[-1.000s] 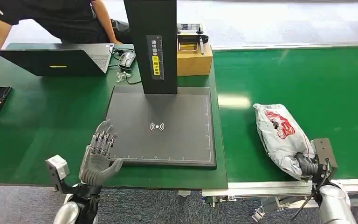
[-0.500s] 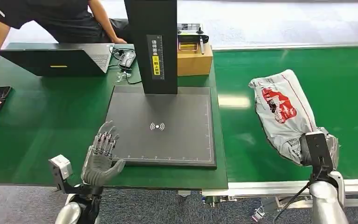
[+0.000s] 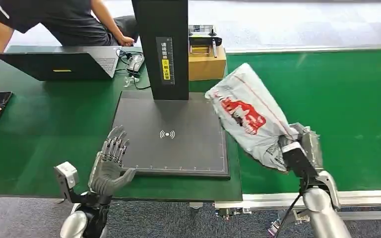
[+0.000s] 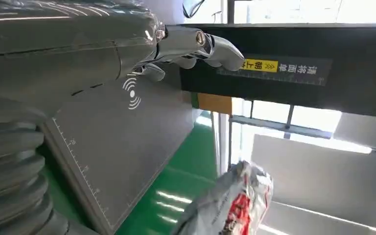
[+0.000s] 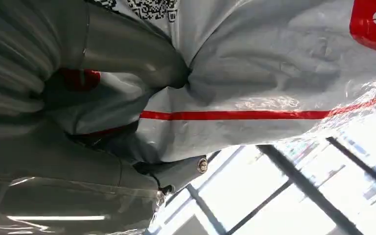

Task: Moved the parcel from conveyor to table for the left to box.

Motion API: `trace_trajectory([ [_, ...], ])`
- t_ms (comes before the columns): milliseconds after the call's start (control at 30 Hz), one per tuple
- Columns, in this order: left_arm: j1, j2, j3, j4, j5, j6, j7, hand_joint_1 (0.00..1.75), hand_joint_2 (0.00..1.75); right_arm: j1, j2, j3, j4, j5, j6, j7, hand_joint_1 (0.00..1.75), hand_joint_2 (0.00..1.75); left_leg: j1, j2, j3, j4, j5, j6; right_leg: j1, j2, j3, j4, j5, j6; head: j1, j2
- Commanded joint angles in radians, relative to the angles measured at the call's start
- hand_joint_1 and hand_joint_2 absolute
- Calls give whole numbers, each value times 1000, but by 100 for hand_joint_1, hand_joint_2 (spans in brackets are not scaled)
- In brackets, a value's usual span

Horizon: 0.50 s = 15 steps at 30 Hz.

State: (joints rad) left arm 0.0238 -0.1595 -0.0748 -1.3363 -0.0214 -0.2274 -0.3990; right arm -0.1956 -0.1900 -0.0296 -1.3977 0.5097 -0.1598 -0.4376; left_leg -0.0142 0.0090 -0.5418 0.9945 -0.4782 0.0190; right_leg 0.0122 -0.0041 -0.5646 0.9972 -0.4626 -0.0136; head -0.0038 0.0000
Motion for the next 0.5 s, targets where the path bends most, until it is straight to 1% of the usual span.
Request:
trace_trajectory([
  [33, -26, 19, -13, 57, 0, -16, -4, 0, 175, -269, -44, 317, 337, 10, 222, -51, 175, 175, 0, 10, 2, -2, 0, -3, -1, 11, -1, -1, 4, 2, 0, 0],
  [67, -36, 21, -15, 76, 3, -22, -9, 0, 175, -326, -51, 358, 420, 26, 287, -61, 175, 175, 0, 9, 2, -2, 1, -3, -1, 10, -1, -1, 4, 3, 0, 0],
  [100, -40, 22, -15, 85, 5, -25, -13, 0, 175, -360, -51, 379, 471, 28, 324, -66, 175, 175, 0, 9, 1, -1, 0, -2, -1, 10, -1, -1, 3, 2, 0, 0],
  [133, -49, 21, -14, 99, 6, -24, -18, 0, 175, -433, -42, 419, 579, 46, 355, -62, 175, 175, 0, 10, 2, -2, 1, -2, -1, 11, -1, -2, 4, 3, 0, 0],
  [167, -57, 21, -19, 114, 6, -26, -22, 0, 175, -493, -25, 432, 663, 37, 381, -65, 175, 175, 0, 10, 2, -1, 0, -2, -1, 11, -1, -1, 3, 2, 0, 0],
  [267, -59, 20, -20, 115, 6, -26, -22, 0, 175, -507, -21, 434, 678, 37, 379, -68, 175, 175, -1, 8, 1, -2, 2, -3, -1, 9, -1, -1, 4, 3, 0, 0],
  [300, -58, 19, -20, 114, 6, -25, -22, 0, 175, -506, -21, 435, 680, 37, 378, -70, 175, 175, -1, 4, 0, -1, 2, -1, -1, 5, -1, 0, 3, 3, 0, 0],
  [333, -58, 20, -20, 114, 6, -25, -22, 0, 175, -505, -21, 436, 682, 37, 377, -72, 175, 175, -1, 3, 0, -1, 3, -1, -1, 4, -1, 0, 3, 3, 0, 0],
  [367, -57, 20, -20, 113, 6, -25, -22, 0, 175, -503, -22, 436, 683, 36, 376, -74, 175, 175, -1, 1, 0, 0, 2, 1, -1, 2, 0, 0, 2, 2, 0, 0],
  [500, -57, 20, -20, 113, 6, -25, -22, 0, 175, -503, -22, 436, 683, 36, 376, -74, 175, 175, -1, 0, 1, -2, 3, -1, -2, 1, 1, -2, 2, 3, 0, 0],
])
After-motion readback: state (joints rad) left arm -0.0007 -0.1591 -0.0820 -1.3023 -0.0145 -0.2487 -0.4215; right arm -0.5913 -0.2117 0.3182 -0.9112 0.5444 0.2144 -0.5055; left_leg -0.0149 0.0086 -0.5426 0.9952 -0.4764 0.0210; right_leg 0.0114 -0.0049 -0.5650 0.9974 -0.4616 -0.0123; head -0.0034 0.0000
